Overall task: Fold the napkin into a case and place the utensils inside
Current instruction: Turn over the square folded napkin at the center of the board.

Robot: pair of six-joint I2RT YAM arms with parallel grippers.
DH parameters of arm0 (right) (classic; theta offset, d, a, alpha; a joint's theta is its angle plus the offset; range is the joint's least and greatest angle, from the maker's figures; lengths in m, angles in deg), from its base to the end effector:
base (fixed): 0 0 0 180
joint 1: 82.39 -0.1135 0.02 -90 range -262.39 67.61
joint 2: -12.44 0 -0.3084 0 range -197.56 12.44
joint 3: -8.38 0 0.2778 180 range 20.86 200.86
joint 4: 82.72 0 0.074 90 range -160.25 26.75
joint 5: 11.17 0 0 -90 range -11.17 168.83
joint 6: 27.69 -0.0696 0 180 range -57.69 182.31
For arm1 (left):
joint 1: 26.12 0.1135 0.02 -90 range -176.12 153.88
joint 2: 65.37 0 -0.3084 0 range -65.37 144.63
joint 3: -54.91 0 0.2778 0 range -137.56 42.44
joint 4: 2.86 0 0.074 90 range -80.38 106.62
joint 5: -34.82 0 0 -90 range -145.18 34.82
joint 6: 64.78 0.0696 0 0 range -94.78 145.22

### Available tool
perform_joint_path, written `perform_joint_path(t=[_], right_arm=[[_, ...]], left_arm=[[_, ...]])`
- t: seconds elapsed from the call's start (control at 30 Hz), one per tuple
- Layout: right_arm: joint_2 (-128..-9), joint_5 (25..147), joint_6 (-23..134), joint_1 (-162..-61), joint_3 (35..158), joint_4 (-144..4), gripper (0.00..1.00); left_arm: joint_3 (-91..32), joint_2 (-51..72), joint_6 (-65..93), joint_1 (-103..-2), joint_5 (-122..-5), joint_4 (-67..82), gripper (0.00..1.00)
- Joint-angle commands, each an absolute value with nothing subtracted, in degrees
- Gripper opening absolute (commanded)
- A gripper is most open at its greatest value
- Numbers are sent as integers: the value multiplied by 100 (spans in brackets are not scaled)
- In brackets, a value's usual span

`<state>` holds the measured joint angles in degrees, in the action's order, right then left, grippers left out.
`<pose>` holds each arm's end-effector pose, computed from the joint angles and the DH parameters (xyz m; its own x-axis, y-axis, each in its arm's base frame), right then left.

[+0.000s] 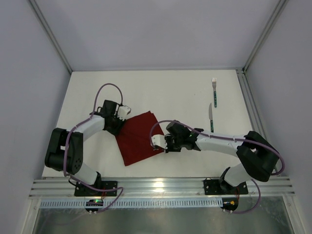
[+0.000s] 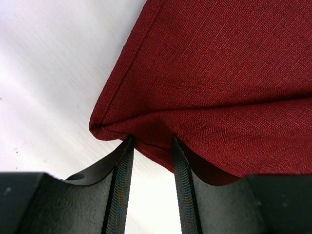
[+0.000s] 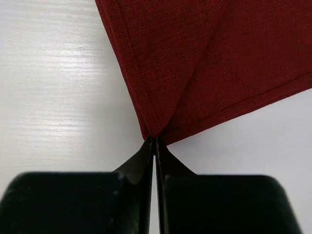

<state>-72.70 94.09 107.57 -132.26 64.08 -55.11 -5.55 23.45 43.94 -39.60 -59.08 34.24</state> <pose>0.1875 0.2508 0.1658 0.2088 -0.8155 -0.5397 -0.9683 -0.0951 -0.2309 0.3078 -0.0787 0.1594 -0.7544 0.5101 -0.4132 0.5302 0.8446 0.0747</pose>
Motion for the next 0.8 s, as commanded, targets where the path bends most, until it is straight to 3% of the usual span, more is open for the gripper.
perform_joint_path(t=[0.0,0.37,0.47,0.63,0.77], right_arm=[[-6956,8868,10468,-13389,6191,-6153,4],[-7113,8076,9879,-13565,6032,-6410,6],[-7071,8084,9800,-13574,6041,-6401,19],[-6492,8497,9826,-13574,5900,-6559,45],[-6104,8892,9800,-13574,5979,-6357,51]], left_arm=[[-537,2305,4482,-3948,-5861,3282,39],[-555,2165,4526,-3948,-5869,3378,39],[-573,1902,4544,-3948,-6149,3545,41],[-695,1269,4824,-3948,-6976,4378,56],[-766,698,5184,-3948,-7547,5039,60]])
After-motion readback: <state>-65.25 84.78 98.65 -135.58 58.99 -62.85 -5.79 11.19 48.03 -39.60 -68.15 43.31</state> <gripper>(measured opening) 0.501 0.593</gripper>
